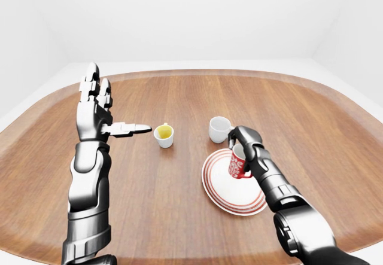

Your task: Pick up the red mug and put it on the plate

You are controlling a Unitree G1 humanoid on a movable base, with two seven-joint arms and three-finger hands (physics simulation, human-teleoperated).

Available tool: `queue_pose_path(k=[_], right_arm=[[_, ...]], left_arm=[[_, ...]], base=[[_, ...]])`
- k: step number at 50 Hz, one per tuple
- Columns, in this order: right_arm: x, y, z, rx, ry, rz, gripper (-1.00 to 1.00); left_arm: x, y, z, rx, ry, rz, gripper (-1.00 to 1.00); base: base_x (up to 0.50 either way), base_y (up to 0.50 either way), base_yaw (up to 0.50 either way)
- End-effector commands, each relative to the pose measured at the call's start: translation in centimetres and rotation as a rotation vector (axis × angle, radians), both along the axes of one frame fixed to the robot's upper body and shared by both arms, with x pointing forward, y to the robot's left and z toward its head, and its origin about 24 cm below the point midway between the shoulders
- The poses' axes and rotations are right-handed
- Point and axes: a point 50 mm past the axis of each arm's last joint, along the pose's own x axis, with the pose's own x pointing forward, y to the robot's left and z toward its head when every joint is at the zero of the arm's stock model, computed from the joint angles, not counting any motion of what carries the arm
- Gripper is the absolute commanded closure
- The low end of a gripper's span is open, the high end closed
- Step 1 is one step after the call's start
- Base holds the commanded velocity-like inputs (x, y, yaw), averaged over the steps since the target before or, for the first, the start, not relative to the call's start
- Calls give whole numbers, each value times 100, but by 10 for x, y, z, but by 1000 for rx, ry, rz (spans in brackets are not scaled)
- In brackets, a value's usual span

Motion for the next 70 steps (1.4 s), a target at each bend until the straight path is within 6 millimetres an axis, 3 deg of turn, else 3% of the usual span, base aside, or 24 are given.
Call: queue_pose_path(k=[1, 23, 52, 70], right_arm=[[0, -14, -6, -7, -1, -69, 100], [5, -19, -5, 2, -9, -128, 100], [2, 0, -15, 2, -1, -113, 100], [2, -9, -14, -7, -4, -131, 100]], left_arm=[[-1, 1, 0, 0, -4, 3, -100], [-2, 1, -2, -3, 4, 2, -100], [0, 0, -7, -9, 24, -2, -100], [0, 3, -8, -15, 29, 7, -100]], base=[[0, 0, 0], [0, 0, 0], [0, 0, 0], [0, 0, 0]])
